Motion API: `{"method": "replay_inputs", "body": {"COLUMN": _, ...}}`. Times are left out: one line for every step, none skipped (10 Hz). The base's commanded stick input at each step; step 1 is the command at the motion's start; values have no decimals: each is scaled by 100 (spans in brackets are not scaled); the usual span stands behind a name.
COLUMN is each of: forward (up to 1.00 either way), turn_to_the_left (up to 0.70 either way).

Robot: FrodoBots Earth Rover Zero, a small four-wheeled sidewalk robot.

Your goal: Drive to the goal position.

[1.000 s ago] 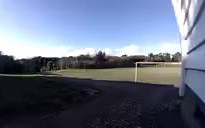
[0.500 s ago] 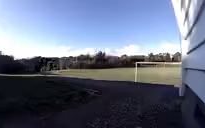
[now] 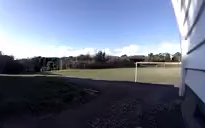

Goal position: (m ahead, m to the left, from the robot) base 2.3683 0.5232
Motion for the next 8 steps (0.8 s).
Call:
{"method": "replay_inputs", "body": {"forward": 2, "turn_to_the_left": 0}}
{"method": "replay_inputs", "body": {"forward": 4, "turn_to_the_left": 0}}
{"method": "replay_inputs", "body": {"forward": 4, "turn_to_the_left": 0}}
{"method": "replay_inputs", "body": {"forward": 4, "turn_to_the_left": 0}}
{"method": "replay_inputs", "body": {"forward": 4, "turn_to_the_left": 0}}
{"method": "replay_inputs", "body": {"forward": 4, "turn_to_the_left": 0}}
{"method": "replay_inputs", "body": {"forward": 4, "turn_to_the_left": 0}}
{"method": "replay_inputs", "body": {"forward": 4, "turn_to_the_left": 0}}
